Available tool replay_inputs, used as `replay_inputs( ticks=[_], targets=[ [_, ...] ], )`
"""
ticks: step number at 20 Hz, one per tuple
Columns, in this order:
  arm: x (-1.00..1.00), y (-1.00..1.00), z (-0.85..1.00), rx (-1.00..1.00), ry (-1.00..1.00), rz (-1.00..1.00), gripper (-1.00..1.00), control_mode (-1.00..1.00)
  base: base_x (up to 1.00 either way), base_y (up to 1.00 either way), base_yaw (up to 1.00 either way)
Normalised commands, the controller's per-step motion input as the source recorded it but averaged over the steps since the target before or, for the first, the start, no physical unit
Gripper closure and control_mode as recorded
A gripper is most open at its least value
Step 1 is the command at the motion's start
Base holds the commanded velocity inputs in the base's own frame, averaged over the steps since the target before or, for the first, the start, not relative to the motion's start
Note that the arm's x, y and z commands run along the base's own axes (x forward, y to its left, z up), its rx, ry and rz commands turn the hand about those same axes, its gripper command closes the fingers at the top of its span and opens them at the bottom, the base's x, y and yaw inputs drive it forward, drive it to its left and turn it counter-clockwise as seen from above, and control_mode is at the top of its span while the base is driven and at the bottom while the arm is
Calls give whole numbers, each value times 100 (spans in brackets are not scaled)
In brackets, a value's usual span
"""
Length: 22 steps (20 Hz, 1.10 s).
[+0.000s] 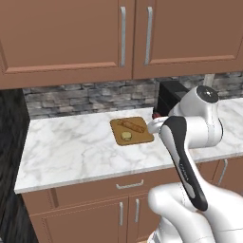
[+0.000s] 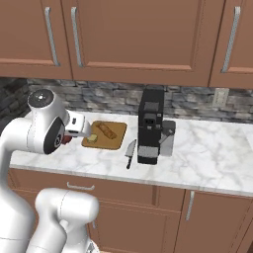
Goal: Retrieve the sausage and cheese from the fridge and place them on the cutting board on the counter.
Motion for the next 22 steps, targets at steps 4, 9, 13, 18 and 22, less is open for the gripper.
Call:
replay_inputs(
  ticks=[4,9,13,18,22],
  targets=[
    [0,0,0,0,0,0,100,100,0,0,0],
    [0,0,0,0,0,0,100,100,0,0,0],
    [0,0,0,0,0,0,100,100,0,0,0],
    [0,0,0,0,0,0,100,-100,0,0,0],
    [0,0,0,0,0,0,100,-100,0,0,0]
  ],
)
